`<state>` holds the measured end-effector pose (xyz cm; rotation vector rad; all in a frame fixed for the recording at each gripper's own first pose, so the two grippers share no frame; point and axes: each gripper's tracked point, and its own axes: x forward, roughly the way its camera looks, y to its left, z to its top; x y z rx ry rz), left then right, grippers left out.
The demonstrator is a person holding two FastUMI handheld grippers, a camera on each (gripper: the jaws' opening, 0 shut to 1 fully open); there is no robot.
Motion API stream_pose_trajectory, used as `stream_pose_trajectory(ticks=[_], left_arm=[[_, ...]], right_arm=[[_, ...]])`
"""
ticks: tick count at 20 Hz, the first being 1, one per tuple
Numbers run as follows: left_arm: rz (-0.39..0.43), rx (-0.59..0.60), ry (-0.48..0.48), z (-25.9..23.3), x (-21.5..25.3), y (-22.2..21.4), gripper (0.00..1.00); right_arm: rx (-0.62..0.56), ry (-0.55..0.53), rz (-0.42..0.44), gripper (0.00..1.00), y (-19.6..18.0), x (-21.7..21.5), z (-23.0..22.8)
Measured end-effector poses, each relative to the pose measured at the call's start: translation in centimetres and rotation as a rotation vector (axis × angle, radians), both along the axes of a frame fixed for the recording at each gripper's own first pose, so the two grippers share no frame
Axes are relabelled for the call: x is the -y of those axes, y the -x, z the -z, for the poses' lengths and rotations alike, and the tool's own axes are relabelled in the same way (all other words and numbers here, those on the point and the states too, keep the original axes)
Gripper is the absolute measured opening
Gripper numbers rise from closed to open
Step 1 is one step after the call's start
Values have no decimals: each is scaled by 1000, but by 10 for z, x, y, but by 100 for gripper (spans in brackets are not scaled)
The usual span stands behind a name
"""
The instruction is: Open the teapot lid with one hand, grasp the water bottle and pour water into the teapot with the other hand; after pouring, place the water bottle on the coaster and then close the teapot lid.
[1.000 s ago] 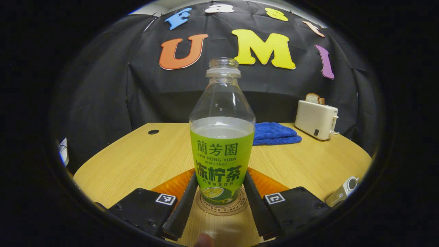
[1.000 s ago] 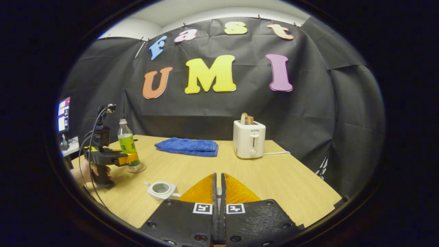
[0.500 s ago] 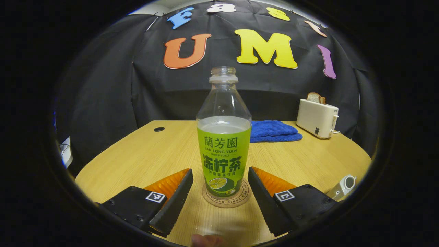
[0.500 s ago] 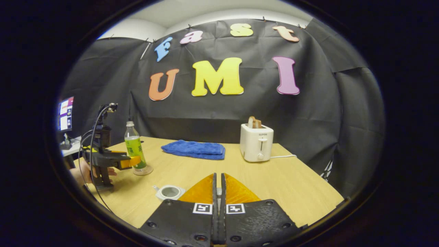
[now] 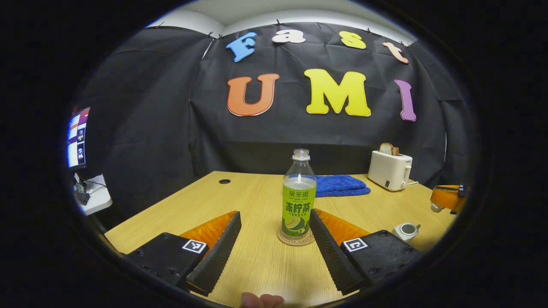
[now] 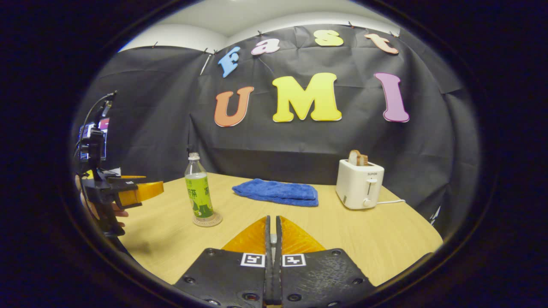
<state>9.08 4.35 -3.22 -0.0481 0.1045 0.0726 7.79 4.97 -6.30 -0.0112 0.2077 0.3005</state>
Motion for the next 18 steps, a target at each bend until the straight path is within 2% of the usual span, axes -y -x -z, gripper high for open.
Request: stream_pose_trajectory(ticks=[7,18], left_arm=[[-71,49,-22,-12,-26,37,99],[-73,45,-24,-12,-31,42,100]], right_arm=[[-46,23,-37,0,-10,-22,29],[-59,53,-24,2,-20,-26,53]])
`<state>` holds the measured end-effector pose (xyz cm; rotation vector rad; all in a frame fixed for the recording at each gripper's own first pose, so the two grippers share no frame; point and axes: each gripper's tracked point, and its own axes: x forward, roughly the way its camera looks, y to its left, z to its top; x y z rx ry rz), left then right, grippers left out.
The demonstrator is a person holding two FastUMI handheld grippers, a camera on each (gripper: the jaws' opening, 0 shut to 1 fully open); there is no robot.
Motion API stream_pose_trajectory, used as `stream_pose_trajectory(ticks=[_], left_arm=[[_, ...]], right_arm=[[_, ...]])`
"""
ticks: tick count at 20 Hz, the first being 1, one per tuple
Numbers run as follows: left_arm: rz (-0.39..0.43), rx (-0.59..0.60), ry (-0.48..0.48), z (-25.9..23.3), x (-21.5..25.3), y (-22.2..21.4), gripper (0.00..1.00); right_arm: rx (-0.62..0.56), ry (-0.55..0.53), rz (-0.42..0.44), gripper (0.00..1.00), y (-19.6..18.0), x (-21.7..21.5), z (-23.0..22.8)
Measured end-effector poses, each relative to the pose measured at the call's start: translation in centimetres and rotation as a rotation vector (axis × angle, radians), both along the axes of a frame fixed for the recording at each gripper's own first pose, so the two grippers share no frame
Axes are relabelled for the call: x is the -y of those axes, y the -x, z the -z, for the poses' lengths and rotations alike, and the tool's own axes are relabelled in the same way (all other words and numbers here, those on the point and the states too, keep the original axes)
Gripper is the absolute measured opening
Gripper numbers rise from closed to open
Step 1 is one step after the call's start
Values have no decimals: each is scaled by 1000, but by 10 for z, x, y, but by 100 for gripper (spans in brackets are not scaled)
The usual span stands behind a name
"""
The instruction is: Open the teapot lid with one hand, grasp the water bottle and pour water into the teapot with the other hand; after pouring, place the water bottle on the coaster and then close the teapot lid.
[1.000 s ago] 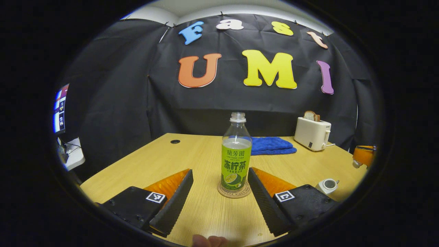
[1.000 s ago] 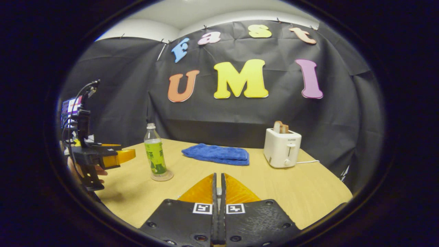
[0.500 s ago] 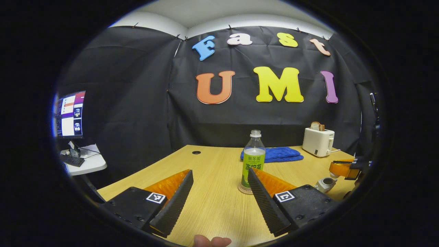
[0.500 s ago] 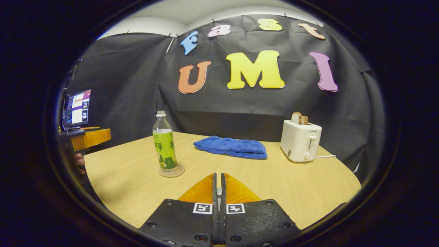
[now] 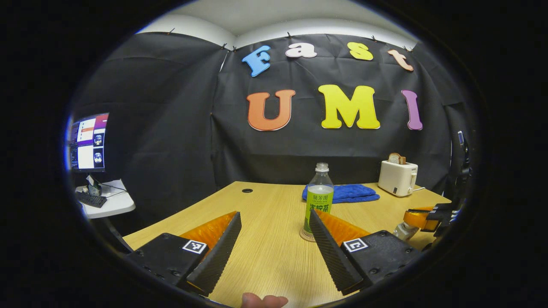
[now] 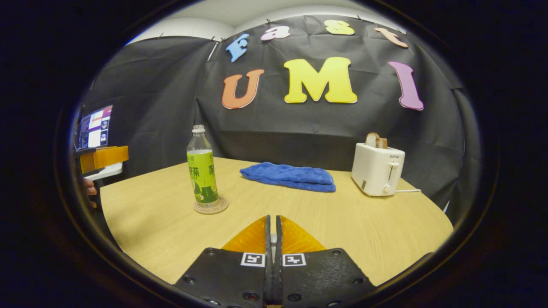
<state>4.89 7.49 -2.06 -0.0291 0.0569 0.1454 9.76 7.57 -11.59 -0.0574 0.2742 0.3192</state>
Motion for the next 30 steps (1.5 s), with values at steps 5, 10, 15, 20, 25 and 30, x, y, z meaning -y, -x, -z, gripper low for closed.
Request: stream_pose_trajectory(ticks=[5,10,15,20,25,30], left_arm=[[4,1,0,-1,1,0,100],[7,10,-2,-4,2,2,100],[17,12,-4,-8,7,5,100],[35,18,-16,-15,17,8,99],[87,63,-11,-41,39,16,100],[123,119,-11,-63,70,31,100]], right_arm=[[1,11,8,0,-1,1,10],[16,15,27,0,-2,2,12],[36,9,39,11,1,1,7],[133,-45,61,87,8,7,-34],[234,-45,127,94,34,28,-89],[314,-71,203,95,73,51,-125]])
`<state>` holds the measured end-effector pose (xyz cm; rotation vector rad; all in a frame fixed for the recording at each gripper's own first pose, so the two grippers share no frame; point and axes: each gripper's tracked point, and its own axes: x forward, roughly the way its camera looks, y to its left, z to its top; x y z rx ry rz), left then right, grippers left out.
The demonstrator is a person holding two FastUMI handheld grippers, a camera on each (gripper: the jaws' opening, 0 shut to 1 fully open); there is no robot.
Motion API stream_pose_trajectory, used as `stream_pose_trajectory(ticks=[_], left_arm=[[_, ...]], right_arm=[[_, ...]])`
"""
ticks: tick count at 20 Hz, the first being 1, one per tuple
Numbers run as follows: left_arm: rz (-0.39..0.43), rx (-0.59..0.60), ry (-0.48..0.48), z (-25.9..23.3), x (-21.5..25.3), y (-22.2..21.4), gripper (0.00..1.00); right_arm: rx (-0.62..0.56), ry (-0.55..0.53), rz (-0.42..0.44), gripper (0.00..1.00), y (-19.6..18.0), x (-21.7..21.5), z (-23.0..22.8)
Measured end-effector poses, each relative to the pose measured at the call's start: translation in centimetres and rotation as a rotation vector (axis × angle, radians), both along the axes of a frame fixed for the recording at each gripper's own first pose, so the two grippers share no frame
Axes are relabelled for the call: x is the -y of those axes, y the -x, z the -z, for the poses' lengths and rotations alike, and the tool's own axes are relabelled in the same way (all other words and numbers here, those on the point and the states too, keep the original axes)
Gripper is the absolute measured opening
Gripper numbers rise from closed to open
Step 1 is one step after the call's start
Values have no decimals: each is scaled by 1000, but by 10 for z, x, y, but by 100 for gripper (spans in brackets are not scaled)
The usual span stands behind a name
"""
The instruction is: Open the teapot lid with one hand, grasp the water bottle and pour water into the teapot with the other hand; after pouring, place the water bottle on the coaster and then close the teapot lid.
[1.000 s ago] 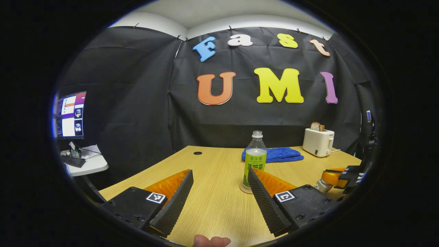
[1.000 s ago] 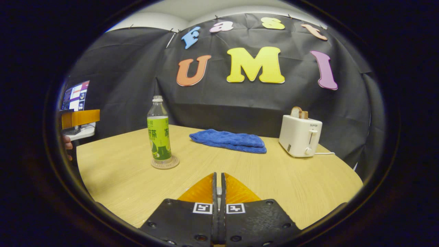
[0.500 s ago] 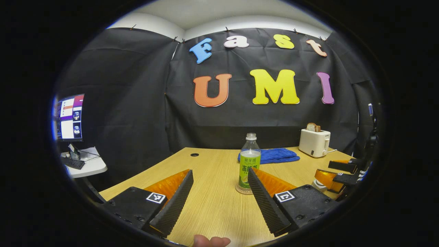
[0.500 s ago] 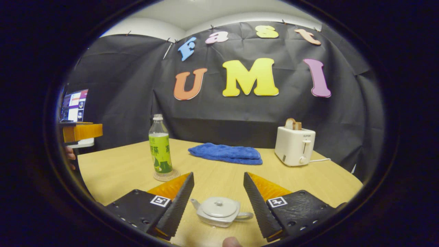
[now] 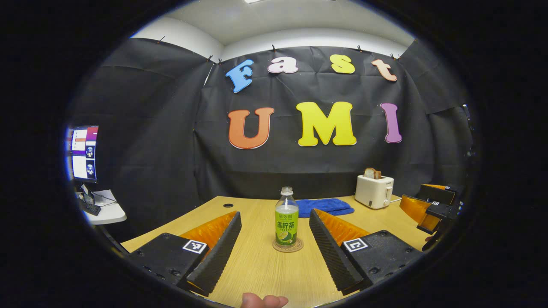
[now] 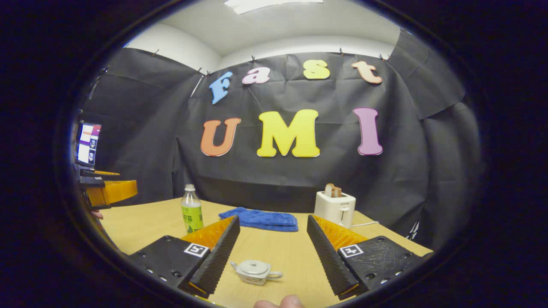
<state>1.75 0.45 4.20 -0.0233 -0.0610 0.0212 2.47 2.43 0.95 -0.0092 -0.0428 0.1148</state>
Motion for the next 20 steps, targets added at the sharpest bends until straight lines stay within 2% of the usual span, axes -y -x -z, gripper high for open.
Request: stream_pose_trajectory(ticks=[4,8,12,16,20], left_arm=[[10,12,-45,-2,22,19,100],[18,11,-40,5,44,34,99],[34,4,-64,11,58,36,100],[58,4,-38,14,62,36,99],[43,9,-54,14,54,35,99]], right_arm=[[29,10,30,96,29,9,-5],[22,-6,12,95,51,7,2],[8,-8,25,95,57,12,6],[27,-12,50,96,58,13,1],[22,-3,36,96,58,4,2]])
